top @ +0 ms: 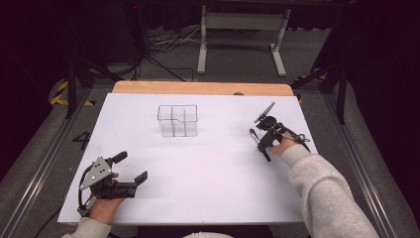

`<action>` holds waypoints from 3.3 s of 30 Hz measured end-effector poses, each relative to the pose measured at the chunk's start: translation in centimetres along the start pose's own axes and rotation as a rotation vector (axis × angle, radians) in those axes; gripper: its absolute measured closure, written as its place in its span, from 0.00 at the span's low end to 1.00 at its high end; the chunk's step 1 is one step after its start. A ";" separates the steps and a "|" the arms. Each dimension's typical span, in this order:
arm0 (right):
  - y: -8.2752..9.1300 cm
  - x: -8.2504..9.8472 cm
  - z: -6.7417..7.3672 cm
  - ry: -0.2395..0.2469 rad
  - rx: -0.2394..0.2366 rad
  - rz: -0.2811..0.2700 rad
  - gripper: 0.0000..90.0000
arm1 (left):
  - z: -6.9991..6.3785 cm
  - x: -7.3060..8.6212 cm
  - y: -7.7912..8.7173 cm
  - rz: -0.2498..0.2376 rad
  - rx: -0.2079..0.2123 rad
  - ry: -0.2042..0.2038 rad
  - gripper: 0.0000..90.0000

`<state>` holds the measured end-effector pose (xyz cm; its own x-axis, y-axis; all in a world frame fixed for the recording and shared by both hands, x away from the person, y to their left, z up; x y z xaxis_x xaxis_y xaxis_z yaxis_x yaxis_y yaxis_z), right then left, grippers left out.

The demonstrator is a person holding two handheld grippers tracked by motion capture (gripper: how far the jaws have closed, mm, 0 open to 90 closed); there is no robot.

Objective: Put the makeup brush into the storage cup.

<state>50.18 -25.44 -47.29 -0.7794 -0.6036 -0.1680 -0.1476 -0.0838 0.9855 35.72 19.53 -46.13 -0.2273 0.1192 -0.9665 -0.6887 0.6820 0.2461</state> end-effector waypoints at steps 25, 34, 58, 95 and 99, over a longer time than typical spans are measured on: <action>0.4 0.0 0.4 0.016 0.001 0.011 0.89 | 0.0 0.0 0.0 0.001 -0.001 0.002 0.02; 2.6 -0.3 0.9 0.045 0.010 -0.057 0.89 | 0.0 0.0 -0.1 0.004 0.001 -0.002 0.02; 8.5 -0.2 4.3 0.196 -0.064 -0.459 0.89 | 0.0 0.1 -0.1 0.007 0.002 0.009 0.02; 8.7 0.7 9.3 0.377 -0.315 -1.058 0.89 | 0.0 0.0 -0.1 0.004 0.019 0.011 0.02; 8.6 1.0 9.8 0.386 -0.346 -1.125 0.89 | -0.1 -0.1 -0.1 0.001 0.028 0.011 0.02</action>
<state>42.18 -19.00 -39.21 -0.0842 -0.2497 -0.9647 -0.4045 -0.8762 0.2621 35.73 19.41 -46.05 -0.2358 0.1125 -0.9653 -0.6692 0.7015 0.2452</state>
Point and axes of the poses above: each handheld gripper's, and its own axes: y roughly backward along the jaws, x roughly out of its underside, z roughly to its left, the point moved 6 cm from there along -y, roughly forward along the jaws, and after that the axes turned 1 degree about y, right-handed, at the moved point
